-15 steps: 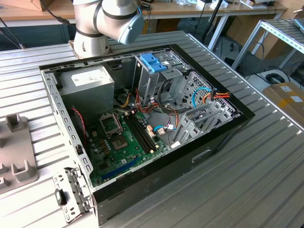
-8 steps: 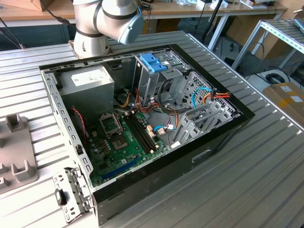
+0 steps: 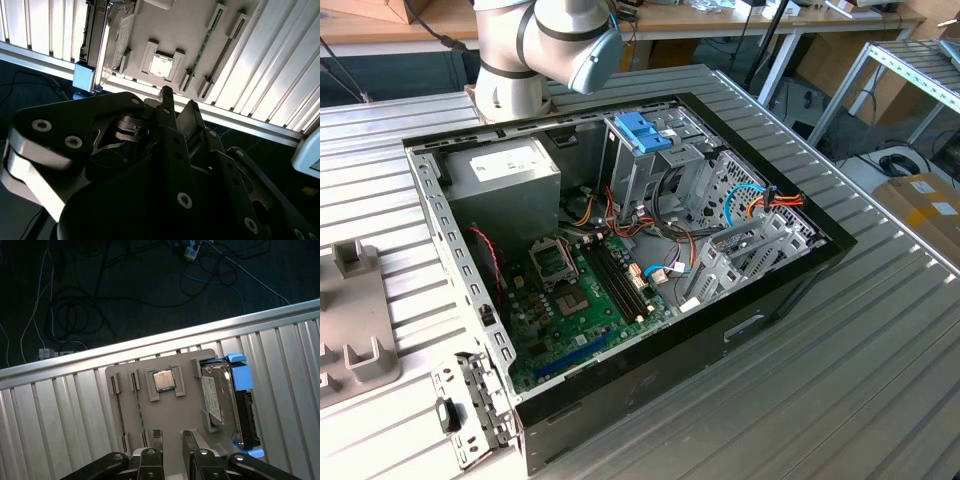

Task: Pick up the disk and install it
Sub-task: 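Pick up the disk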

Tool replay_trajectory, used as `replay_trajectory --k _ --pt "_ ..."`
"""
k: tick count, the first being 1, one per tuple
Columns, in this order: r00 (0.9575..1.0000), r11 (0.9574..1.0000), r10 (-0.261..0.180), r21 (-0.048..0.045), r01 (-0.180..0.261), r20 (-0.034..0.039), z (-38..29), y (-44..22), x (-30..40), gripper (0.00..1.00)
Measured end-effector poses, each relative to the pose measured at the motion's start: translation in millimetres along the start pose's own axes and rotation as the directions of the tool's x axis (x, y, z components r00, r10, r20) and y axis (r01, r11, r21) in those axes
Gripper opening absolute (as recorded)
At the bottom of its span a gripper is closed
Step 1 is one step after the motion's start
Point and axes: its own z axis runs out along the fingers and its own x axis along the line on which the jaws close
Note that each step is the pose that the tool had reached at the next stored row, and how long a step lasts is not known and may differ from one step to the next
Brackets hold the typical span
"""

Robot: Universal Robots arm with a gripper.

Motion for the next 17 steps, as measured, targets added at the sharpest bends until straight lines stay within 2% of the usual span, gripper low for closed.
replay_trajectory --k 9,13,17 --pt "1.0 1.0 -0.004 -0.0002 0.004 -0.0002 0.0 0.0 0.0 0.31" --pt "1.0 1.0 -0.004 -0.0001 0.004 -0.0002 0.0 0.0 0.0 0.56" --pt "1.0 1.0 -0.005 -0.0001 0.005 -0.0002 0.0 0.0 0.0 0.56"
